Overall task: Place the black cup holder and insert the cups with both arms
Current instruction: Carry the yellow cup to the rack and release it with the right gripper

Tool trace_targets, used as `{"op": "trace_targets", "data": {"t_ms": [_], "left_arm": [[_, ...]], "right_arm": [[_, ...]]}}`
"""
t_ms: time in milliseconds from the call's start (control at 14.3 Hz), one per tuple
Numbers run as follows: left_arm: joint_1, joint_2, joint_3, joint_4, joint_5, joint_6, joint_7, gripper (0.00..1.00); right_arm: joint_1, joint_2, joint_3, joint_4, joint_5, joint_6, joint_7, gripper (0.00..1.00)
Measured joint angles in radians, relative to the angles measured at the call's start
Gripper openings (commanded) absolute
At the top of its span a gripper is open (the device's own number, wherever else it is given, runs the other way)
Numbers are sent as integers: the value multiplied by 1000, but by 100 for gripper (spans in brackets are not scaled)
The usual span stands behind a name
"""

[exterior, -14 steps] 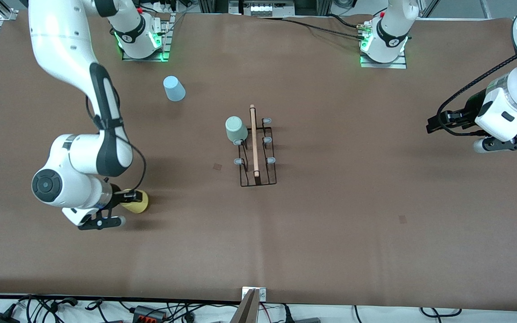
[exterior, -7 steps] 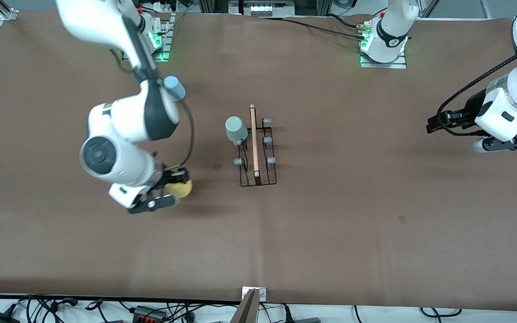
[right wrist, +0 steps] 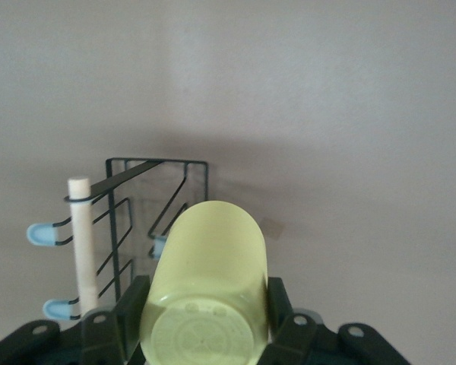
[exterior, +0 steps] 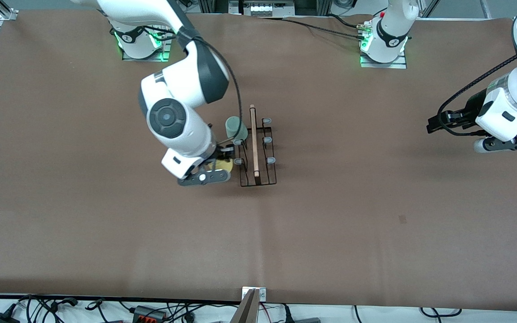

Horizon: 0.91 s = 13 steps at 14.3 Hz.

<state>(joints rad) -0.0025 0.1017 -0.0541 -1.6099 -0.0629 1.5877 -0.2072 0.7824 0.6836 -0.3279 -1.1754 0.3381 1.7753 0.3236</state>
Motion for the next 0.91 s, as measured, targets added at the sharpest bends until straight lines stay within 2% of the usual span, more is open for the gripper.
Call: {"op": "trace_targets", "data": {"t_ms": [698, 907], "left_arm": [[6, -2, 9, 14, 0, 3, 0, 100], [6, -2, 8, 14, 37, 3, 1, 100]], "right_arm": [[34, 54, 2, 0, 25, 75, 49, 26], [40, 67, 2, 0, 33, 97, 50, 26]]}}
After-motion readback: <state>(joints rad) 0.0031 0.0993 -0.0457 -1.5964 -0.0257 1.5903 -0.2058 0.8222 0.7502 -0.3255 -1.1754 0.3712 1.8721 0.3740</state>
